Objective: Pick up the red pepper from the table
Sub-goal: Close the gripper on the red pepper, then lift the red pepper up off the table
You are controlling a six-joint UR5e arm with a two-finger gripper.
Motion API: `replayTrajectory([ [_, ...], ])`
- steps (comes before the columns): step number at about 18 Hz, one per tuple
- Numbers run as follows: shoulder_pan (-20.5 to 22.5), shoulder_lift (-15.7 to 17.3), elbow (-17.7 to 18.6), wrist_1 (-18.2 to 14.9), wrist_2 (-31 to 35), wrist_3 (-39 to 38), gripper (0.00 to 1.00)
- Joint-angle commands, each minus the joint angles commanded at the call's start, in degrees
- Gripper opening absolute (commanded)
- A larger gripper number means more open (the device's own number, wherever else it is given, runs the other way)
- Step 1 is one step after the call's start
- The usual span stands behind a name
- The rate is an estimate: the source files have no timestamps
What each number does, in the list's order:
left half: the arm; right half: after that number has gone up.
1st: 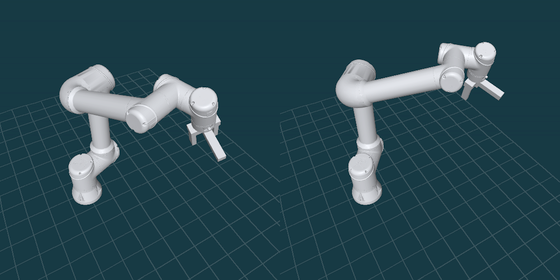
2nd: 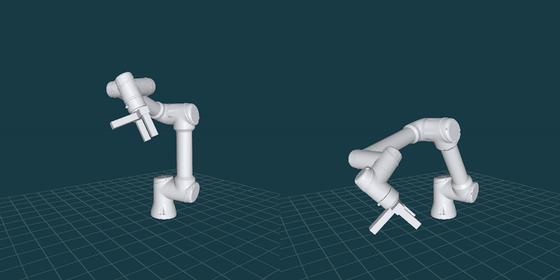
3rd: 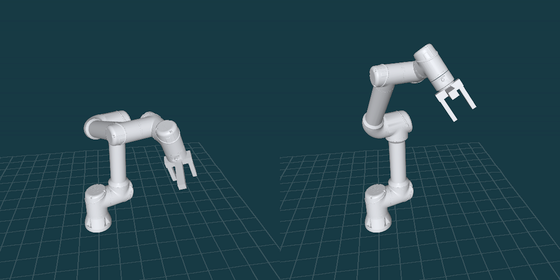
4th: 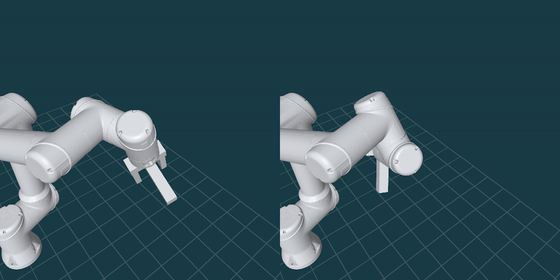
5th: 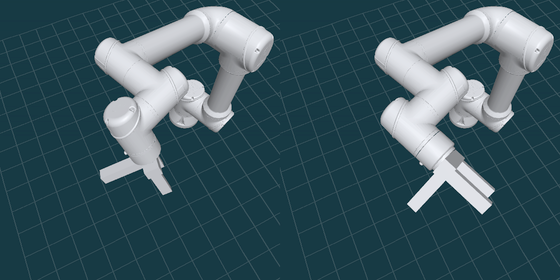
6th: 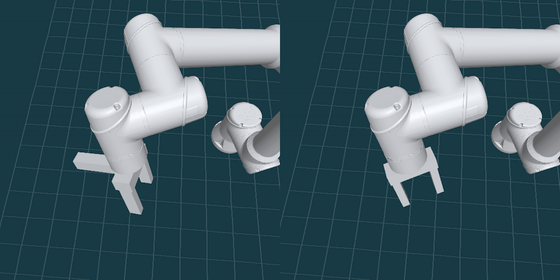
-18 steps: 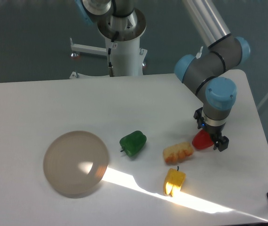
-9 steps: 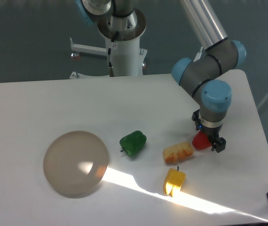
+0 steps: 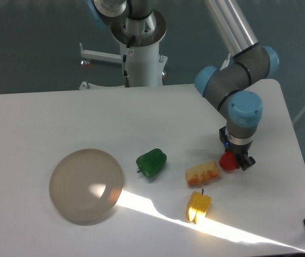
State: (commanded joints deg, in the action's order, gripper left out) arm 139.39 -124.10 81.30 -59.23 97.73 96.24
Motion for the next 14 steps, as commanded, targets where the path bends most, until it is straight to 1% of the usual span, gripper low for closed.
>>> replayTrajectory([
  [1, 0.18, 0.18, -0.79, -0.09, 0.27, 0.09, 0.52],
  [2, 0.18, 0.18, -2.54, -2.27, 0.27, 0.09, 0.52],
  [4, 0.18, -0.17, -7.80, -8.15, -0.25, 0.09, 0.52],
  [5, 0.18, -0.44, -9.48, -9.57, -0.34, 0.09, 0.52],
  [8, 0.18, -0.88, -12.13, -11.07, -1.74, 0.00, 0.52],
  [11, 0.09, -1.40, -13.27, -11.25, -2.37, -0.44, 0.52],
  [14, -0.26, -1.84, -13.45, -11.25, -2.45, -0.96, 0.52],
])
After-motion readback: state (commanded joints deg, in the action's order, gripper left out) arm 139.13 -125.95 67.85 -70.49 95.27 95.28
